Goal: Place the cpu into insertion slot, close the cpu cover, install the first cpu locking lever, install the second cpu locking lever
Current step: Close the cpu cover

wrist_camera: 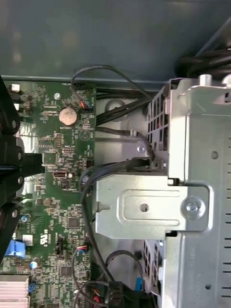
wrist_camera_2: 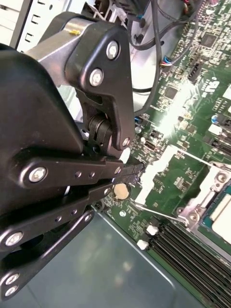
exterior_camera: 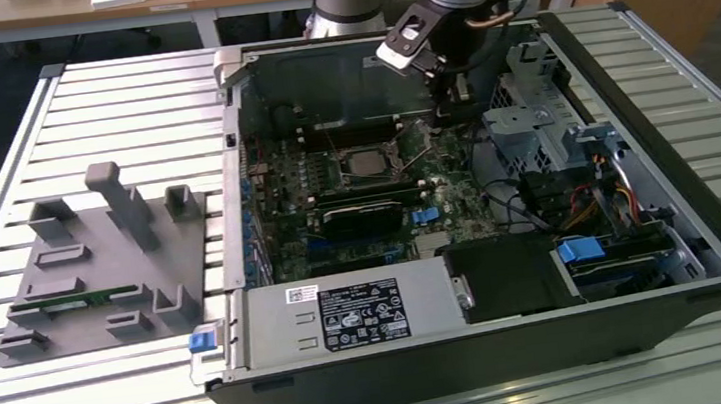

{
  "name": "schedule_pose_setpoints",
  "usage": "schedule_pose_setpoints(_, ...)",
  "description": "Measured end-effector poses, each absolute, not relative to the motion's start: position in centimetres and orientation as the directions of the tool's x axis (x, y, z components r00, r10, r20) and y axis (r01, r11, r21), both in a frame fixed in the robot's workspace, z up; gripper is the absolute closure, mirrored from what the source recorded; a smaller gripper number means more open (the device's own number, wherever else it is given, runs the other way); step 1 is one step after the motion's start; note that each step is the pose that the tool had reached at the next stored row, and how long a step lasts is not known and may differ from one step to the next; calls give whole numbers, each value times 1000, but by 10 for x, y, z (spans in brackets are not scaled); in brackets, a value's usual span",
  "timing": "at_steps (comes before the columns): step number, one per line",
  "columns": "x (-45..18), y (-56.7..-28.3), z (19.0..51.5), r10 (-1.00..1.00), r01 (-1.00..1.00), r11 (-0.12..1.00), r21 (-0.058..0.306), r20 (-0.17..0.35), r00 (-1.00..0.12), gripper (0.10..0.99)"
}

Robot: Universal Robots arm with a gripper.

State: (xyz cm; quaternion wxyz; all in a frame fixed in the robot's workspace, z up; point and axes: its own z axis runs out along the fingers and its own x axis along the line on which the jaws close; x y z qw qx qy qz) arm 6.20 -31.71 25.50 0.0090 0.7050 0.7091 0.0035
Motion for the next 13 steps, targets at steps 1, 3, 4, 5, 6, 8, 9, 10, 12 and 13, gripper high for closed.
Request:
schedule_pose_setpoints(1, 63, -317, 255, 1000, 1000, 6, 17, -8, -6, 965)
schedule_pose_setpoints(3, 65, -317, 253, 1000, 1000, 6, 16, -8, -6, 965)
schedule_pose_setpoints(4, 65, -317, 252, 1000, 1000, 6, 15, -8, -6, 965)
schedule_pose_setpoints(5, 65, -316, 251, 1000, 1000, 6, 15, -8, -6, 965)
schedule_pose_setpoints(6, 65, -316, 249, 1000, 1000, 6, 14, -8, -6, 965)
schedule_pose_setpoints(8, 66, -316, 247, 1000, 1000, 6, 14, -8, -6, 965)
schedule_pose_setpoints(9, 66, -316, 246, 1000, 1000, 6, 13, -8, -6, 965)
schedule_pose_setpoints(10, 66, -316, 245, 1000, 1000, 6, 13, -8, -6, 965)
schedule_pose_setpoints(12, 66, -316, 244, 1000, 1000, 6, 13, -8, -6, 965)
schedule_pose_setpoints(13, 65, -316, 244, 1000, 1000, 6, 13, -8, -6, 965)
